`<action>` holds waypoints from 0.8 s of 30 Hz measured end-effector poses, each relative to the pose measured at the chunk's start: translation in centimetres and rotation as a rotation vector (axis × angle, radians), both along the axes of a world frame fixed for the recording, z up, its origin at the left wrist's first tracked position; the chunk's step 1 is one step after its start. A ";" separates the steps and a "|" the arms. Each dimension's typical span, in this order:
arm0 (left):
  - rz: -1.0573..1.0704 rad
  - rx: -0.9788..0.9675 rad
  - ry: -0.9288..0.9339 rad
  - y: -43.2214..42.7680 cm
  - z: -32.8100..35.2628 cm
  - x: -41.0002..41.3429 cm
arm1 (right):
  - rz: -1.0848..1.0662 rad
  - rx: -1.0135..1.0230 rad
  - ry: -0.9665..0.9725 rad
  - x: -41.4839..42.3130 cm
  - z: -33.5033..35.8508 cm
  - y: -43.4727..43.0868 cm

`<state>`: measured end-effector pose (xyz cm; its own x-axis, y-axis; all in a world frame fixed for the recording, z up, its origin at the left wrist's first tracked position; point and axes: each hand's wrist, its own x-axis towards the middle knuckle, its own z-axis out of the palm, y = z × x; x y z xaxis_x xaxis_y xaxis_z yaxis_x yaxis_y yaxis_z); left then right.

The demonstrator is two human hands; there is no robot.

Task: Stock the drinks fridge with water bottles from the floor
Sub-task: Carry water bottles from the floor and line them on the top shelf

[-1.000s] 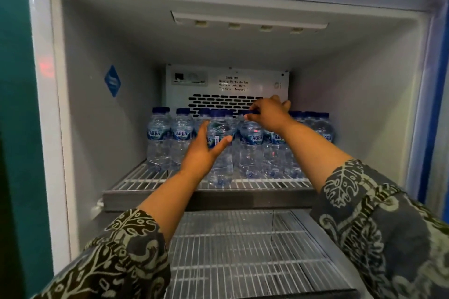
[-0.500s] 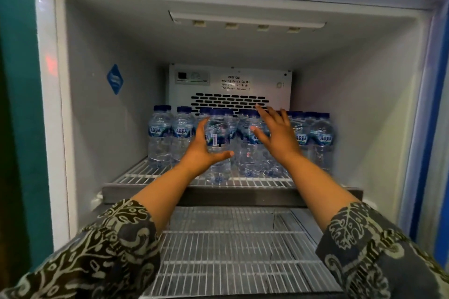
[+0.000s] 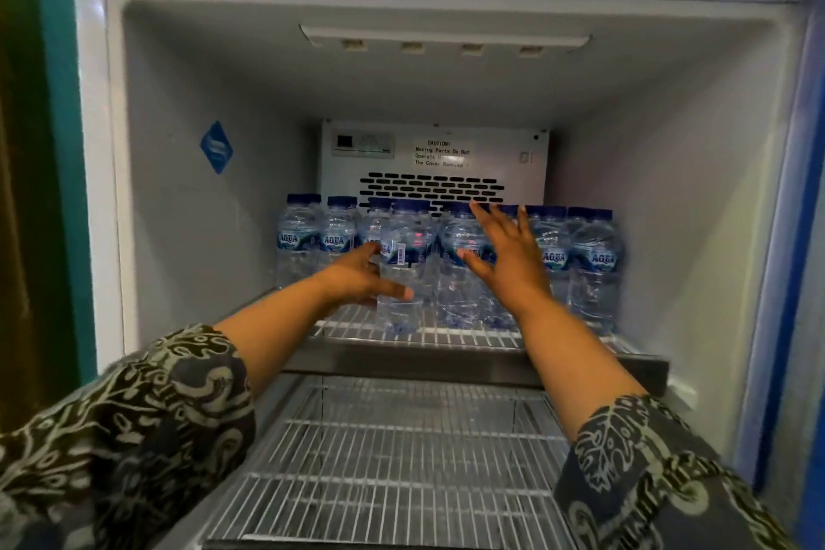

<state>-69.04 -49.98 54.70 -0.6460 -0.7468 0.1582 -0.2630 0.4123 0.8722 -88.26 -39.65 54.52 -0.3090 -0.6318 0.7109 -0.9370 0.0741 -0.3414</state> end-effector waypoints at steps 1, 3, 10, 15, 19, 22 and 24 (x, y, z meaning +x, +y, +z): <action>0.059 -0.043 -0.006 0.0 -0.1 -0.7 | 0.001 0.002 -0.003 0.1 0.0 0.0; 0.188 -0.128 -0.023 0.2 -0.2 -2.3 | 0.003 0.007 -0.006 0.0 0.0 -0.1; 0.229 -0.087 -0.038 0.1 -0.5 -4.0 | 0.000 0.014 -0.005 0.0 0.1 0.0; 0.134 0.019 -0.109 -0.4 -0.9 -2.7 | 0.033 -0.017 -0.029 -0.2 0.0 0.0; 0.153 -0.093 -0.138 -0.7 -1.0 -3.0 | 0.048 -0.036 -0.029 -0.2 0.0 0.0; 0.181 -0.174 -0.144 -0.7 -1.1 -3.6 | 0.050 -0.036 -0.030 -0.2 -0.1 -0.1; 0.197 -0.195 -0.151 -0.5 -1.1 -4.0 | 0.041 -0.036 -0.023 -0.2 0.0 -0.1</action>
